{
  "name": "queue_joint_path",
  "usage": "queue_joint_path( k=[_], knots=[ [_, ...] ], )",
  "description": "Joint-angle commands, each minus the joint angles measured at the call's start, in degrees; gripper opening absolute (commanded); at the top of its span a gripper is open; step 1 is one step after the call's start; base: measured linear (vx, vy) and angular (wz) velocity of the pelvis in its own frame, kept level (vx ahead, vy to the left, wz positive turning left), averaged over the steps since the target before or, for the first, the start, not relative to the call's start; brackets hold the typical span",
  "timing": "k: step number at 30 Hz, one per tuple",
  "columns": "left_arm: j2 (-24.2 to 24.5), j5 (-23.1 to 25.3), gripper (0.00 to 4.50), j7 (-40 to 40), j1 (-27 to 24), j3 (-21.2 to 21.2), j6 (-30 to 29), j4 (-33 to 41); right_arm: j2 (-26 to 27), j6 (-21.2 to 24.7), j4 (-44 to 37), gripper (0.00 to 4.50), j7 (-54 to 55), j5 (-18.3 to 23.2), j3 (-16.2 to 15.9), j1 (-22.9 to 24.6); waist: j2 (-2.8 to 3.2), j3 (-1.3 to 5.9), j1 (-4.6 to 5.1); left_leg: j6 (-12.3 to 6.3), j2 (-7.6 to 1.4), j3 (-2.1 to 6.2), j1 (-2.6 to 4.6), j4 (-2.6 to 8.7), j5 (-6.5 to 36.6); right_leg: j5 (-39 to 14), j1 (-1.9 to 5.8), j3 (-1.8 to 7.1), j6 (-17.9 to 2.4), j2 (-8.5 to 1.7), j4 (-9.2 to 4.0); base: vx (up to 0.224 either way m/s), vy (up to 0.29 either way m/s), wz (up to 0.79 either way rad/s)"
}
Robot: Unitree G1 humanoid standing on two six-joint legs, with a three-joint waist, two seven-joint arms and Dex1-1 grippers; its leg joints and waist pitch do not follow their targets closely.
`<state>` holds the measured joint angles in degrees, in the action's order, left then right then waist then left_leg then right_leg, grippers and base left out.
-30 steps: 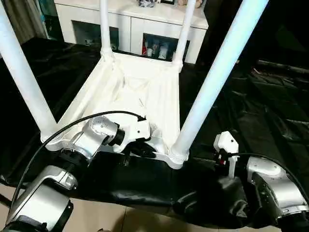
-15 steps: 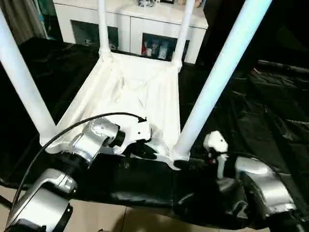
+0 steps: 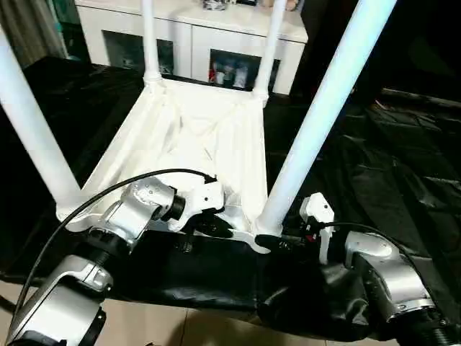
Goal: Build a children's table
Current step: Rotate leg to tighten
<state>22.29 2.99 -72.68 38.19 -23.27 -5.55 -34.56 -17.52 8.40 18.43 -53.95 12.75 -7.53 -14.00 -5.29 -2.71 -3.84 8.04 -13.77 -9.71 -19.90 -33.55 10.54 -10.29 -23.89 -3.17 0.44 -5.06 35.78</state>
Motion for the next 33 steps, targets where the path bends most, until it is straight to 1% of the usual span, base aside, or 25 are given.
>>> queue_joint_path(
  k=[1,2,4,5,6,7,8,9,10,11,12,14,15,18,19,20,21,22,23,25,26,27,28,29,33],
  knots=[
    [-1.9,0.2,0.0,3.1,-2.7,-0.6,-3.5,-1.7,1.1,-0.2,3.6,2.72,6.4,-1.2,2.1,-1.7,0.38,2.82,-0.33,-0.89,0.78,-0.55,-0.61,4.57,17.2,-21.2,2.67,1.57,-9.0,-2.12,-5.19,0.0,0.0,0.0],
    [-4.4,-0.3,0.0,6.9,-2.9,0.7,-5.9,-1.7,4.0,-0.6,7.3,2.72,13.4,-1.6,4.3,-2.9,0.26,2.82,0.07,-0.61,0.86,-0.51,-0.73,4.54,17.8,-23.6,2.71,1.52,-8.2,-2.17,-5.36,0.0,0.0,0.0],
    [-4.4,-0.3,0.0,6.9,-2.9,0.7,-5.9,-1.7,4.0,-0.6,7.3,2.72,13.4,-1.6,4.3,-2.9,0.22,2.72,0.42,-0.38,1.01,-0.35,-0.61,4.47,18.7,-28.0,2.48,1.33,-6.8,-2.3,-5.95,0.0,0.0,0.0],
    [-8.5,0.3,0.0,13.6,-2.5,1.8,-8.5,-2.3,8.0,0.0,11.0,2.72,21.3,-2.1,5.9,-4.3,0.21,2.75,0.46,-0.68,1.06,-0.33,-0.63,4.44,18.6,-29.3,2.49,1.34,-6.0,-2.26,-6.18,0.0,0.0,0.0],
    [-8.5,0.3,0.0,13.6,-2.5,1.8,-8.5,-2.3,8.0,0.0,11.0,2.72,21.3,-2.1,5.9,-4.3,0.41,2.69,0.68,-0.61,0.91,-0.46,-0.47,4.38,19.1,-29.1,1.98,1.44,-6.3,-2.3,-6.15,0.0,0.0,0.0],
    [-10.1,0.9,0.0,16.7,-2.1,2.1,-9.6,-2.9,9.5,0.2,12.2,2.72,23.9,-2.4,6.2,-5.0,0.3,2.61,0.82,-0.36,1.06,-0.36,-0.25,4.3,20.0,-30.9,1.79,1.18,-5.9,-2.22,-6.45,0.0,0.0,0.0],
    [-12.3,1.5,0.0,20.5,-1.4,2.7,-11.0,-4.1,11.3,0.0,13.9,2.72,27.0,-2.6,6.6,-6.0,0.29,2.74,0.74,-0.33,1.19,-0.15,-0.46,4.4,19.8,-32.2,2.2,0.93,-4.9,-2.29,-6.6,0.0,0.0,0.0],
    [-14.1,2.1,0.0,23.9,-0.6,3.0,-12.2,-5.3,12.8,-0.7,15.4,2.72,29.5,-3.0,6.7,-7.2,0.53,2.74,0.98,-0.32,1.02,-0.19,-0.26,4.41,20.2,-31.3,1.8,0.91,-5.0,-2.2,-6.62,0.0,0.0,0.0],
    [-14.1,2.1,0.0,23.9,-0.6,3.0,-12.2,-5.3,12.8,-0.7,15.4,2.72,29.5,-3.0,6.7,-7.2,0.46,2.84,0.9,-0.41,1.04,-0.2,-0.11,4.39,20.2,-30.7,1.83,0.84,-5.0,-2.12,-6.72,0.0,0.0,0.0],
    [-15.1,2.4,0.0,25.7,-0.1,3.2,-12.8,-6.1,13.7,-1.3,16.3,2.72,30.8,-3.3,6.8,-7.9,0.41,2.87,0.8,-0.59,1.13,-0.21,-0.15,4.43,19.9,-30.2,1.96,0.79,-4.9,-2.1,-6.7,0.0,0.0,0.0],
    [-16.1,2.9,0.0,27.4,0.5,3.2,-13.0,-7.1,14.4,-2.1,17.1,2.72,31.1,-3.8,6.1,-8.7,0.53,2.96,0.82,-0.86,1.13,-0.17,-0.49,4.57,19.5,-29.4,2.25,0.8,-4.9,-2.12,-6.61,0.0,0.0,0.0],
    [-17.1,3.7,0.0,28.6,1.2,3.0,-12.6,-8.2,15.0,-3.0,18.0,2.72,31.1,-4.9,4.8,-9.8,0.68,3.06,0.76,-1.31,1.22,-0.33,-0.34,4.54,19.8,-27.6,2.03,0.85,-5.2,-1.94,-6.73,0.0,0.0,0.0],
    [-17.3,3.9,0.0,28.8,1.4,2.9,-12.4,-8.4,15.1,-3.3,18.3,2.72,31.0,-5.2,4.6,-10.1,0.67,3.09,0.72,-1.43,1.24,-0.29,-0.59,4.64,19.3,-27.0,2.32,0.85,-5.2,-1.93,-6.61,0.0,0.0,0.0],
    [-17.0,4.7,0.0,27.0,1.1,2.1,-12.2,-7.7,15.4,-3.5,17.1,2.72,27.1,-3.2,4.9,-9.5,0.62,3.17,0.55,-2.08,1.16,-0.37,-0.64,4.71,18.8,-25.1,2.39,0.95,-5.5,-1.97,-6.5,0.0,0.0,0.0],
    [-16.5,4.8,0.0,25.9,0.8,1.7,-12.1,-7.2,15.1,-3.4,15.9,3.07,24.9,-2.5,4.6,-8.9,0.64,3.18,0.55,-2.12,1.13,-0.38,-0.67,4.71,18.8,-24.9,2.4,0.96,-5.6,-1.97,-6.47,0.0,0.0,0.0],
    [-16.2,4.9,0.0,25.2,0.6,1.5,-12.0,-6.9,14.8,-3.5,15.4,3.28,23.8,-2.4,4.5,-8.5,0.39,3.2,0.45,-2.44,1.08,-0.46,-0.63,4.69,18.7,-24.7,2.4,0.98,-5.8,-2.0,-6.52,0.0,0.0,0.0],
    [-16.0,4.9,0.0,24.8,0.5,1.3,-11.9,-6.7,14.7,-3.6,15.1,3.42,23.3,-2.3,4.4,-8.3,0.45,3.24,0.31,-2.54,1.05,-0.46,-0.58,4.7,18.4,-24.4,2.44,1.0,-5.9,-2.06,-6.49,0.0,0.0,0.0],
    [-14.9,4.8,0.0,22.3,-0.3,0.7,-11.7,-5.6,12.9,-3.4,13.5,3.42,19.4,-1.9,3.5,-7.3,0.32,3.29,0.23,-2.82,1.03,-0.56,-0.63,4.71,17.7,-23.2,2.48,1.08,-6.2,-2.0,-6.4,0.0,0.0,0.0],
    [-14.5,4.7,0.0,21.4,-0.6,0.5,-11.5,-5.2,12.3,-3.3,12.9,3.59,18.1,-1.9,3.0,-7.0,0.27,3.33,0.13,-2.97,1.0,-0.52,-0.72,4.71,17.3,-22.7,2.65,1.08,-6.3,-2.05,-6.31,0.0,0.0,0.0],
    [-12.3,4.5,0.0,17.3,-1.7,-0.8,-9.9,-3.9,8.2,-2.8,9.6,3.71,11.1,-2.5,-0.3,-5.0,0.3,3.48,-0.15,-3.51,0.81,-0.61,-0.68,4.7,15.6,-19.7,2.77,1.17,-7.1,-2.06,-6.05,0.0,0.0,0.0],
    [-10.2,3.9,0.0,13.0,-2.7,-1.9,-9.1,-2.8,4.1,-2.2,5.6,3.71,4.6,-2.4,-3.1,-2.6,0.14,3.4,-0.53,-4.21,0.81,-0.65,-0.9,4.7,14.2,-17.5,3.25,1.12,-7.4,-1.89,-5.84,0.0,0.0,0.0],
    [-10.2,3.9,0.0,13.0,-2.7,-1.9,-9.1,-2.8,4.1,-2.2,5.6,3.87,4.6,-2.4,-3.1,-2.6,0.13,3.46,-0.72,-4.44,0.73,-0.72,-0.84,4.61,13.8,-16.4,3.29,1.2,-7.7,-1.9,-5.71,0.0,0.0,0.0],
    [-8.2,3.5,0.0,8.5,-3.8,-2.8,-7.1,-1.2,1.7,-2.6,3.4,3.95,2.3,-2.3,-3.4,-1.4,0.28,3.3,-0.79,-4.65,0.71,-0.86,-0.65,4.77,14.2,-16.6,2.88,1.26,-8.1,-1.95,-5.84,0.0,0.0,0.0],
    [-8.0,3.4,0.0,8.2,-3.9,-2.8,-7.1,-1.1,1.5,-2.6,3.3,3.95,2.2,-2.2,-3.4,-1.4,0.26,3.35,-0.91,-4.45,0.7,-0.77,-0.75,4.83,14.4,-17.2,3.07,1.19,-8.0,-2.01,-5.79,0.0,0.0,0.0],
    [-5.2,1.1,0.0,1.1,-5.9,-3.1,-6.2,2.8,-1.8,-1.7,0.6,3.95,-1.5,-1.2,-2.3,-0.4,0.4,3.24,-1.09,-2.8,0.46,-0.63,-0.31,5.18,18.1,-22.0,2.6,1.2,-7.3,-2.11,-6.17,0.0,0.0,0.0]
  ],
)
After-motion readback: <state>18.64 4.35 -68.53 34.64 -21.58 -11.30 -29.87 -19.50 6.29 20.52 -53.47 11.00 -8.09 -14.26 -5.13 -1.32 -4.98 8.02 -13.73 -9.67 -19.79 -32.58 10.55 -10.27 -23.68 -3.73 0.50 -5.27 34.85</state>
